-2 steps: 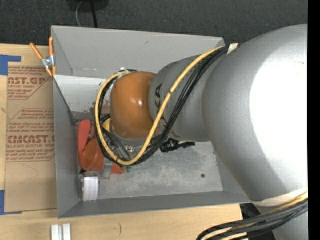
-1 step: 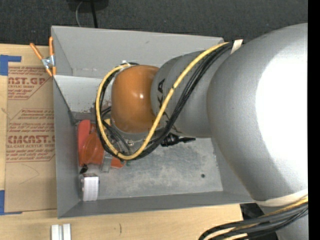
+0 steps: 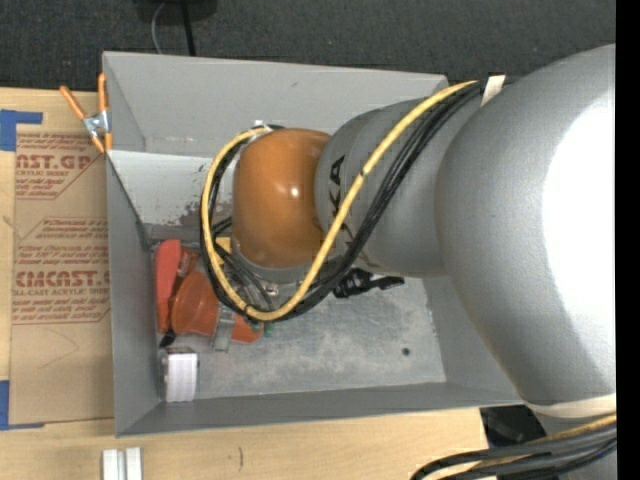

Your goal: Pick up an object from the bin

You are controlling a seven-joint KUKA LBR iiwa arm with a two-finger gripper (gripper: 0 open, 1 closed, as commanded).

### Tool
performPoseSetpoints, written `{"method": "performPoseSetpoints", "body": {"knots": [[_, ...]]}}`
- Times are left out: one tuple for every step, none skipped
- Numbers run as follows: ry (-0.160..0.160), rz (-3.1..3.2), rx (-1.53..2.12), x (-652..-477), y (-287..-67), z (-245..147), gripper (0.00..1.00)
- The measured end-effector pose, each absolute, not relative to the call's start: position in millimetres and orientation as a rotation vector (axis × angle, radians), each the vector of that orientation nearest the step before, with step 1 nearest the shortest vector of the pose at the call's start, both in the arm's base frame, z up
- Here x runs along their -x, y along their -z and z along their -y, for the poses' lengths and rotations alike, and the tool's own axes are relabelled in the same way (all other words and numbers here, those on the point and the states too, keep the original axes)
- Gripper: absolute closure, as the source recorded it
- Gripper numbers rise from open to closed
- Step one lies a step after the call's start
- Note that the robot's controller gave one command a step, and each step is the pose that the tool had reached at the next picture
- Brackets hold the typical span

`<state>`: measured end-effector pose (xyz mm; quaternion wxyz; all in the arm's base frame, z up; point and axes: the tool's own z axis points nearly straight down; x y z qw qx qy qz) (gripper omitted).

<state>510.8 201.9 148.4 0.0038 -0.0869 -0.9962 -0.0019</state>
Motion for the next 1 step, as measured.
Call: {"method": "performPoseSetpoints", "body": {"knots": [[0.016,3.137,0.246,-522.7,-209.6,-199.5,1.0]]}}
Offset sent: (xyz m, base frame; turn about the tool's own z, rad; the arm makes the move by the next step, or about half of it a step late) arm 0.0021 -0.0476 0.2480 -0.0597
